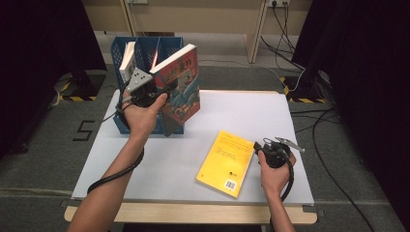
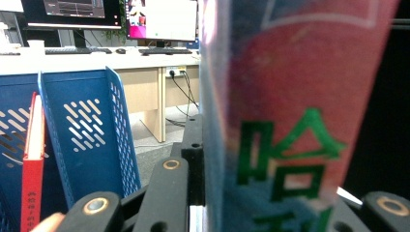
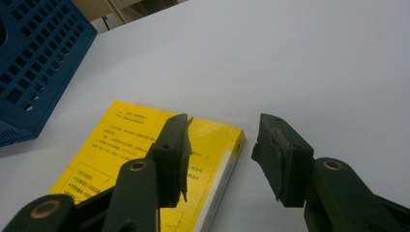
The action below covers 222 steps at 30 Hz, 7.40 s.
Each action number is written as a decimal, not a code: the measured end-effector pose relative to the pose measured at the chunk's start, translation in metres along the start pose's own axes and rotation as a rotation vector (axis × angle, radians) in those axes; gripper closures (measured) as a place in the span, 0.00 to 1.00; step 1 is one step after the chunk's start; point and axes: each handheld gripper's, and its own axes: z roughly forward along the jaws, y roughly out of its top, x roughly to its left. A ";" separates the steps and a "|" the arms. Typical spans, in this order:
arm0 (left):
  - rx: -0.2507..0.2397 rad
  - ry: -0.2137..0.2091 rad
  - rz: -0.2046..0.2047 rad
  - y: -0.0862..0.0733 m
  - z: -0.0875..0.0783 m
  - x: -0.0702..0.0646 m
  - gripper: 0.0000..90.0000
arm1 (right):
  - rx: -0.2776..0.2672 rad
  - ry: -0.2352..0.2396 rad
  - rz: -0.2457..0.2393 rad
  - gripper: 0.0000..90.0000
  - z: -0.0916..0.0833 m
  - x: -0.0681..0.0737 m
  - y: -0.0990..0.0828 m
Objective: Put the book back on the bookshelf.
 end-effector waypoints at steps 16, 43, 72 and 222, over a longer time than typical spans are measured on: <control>-0.009 0.033 0.002 0.009 -0.001 0.013 0.83 | 0.007 -0.008 0.000 0.62 0.001 0.000 -0.001; -0.022 0.120 -0.007 0.021 0.005 0.043 0.83 | 0.010 -0.007 -0.009 0.63 0.005 0.001 -0.003; -0.010 0.177 -0.024 0.021 0.029 0.058 0.83 | 0.011 -0.005 -0.004 0.63 0.005 0.000 -0.003; 0.057 0.308 0.009 -0.021 0.115 0.072 0.83 | 0.008 -0.007 -0.006 0.64 0.005 -0.002 -0.002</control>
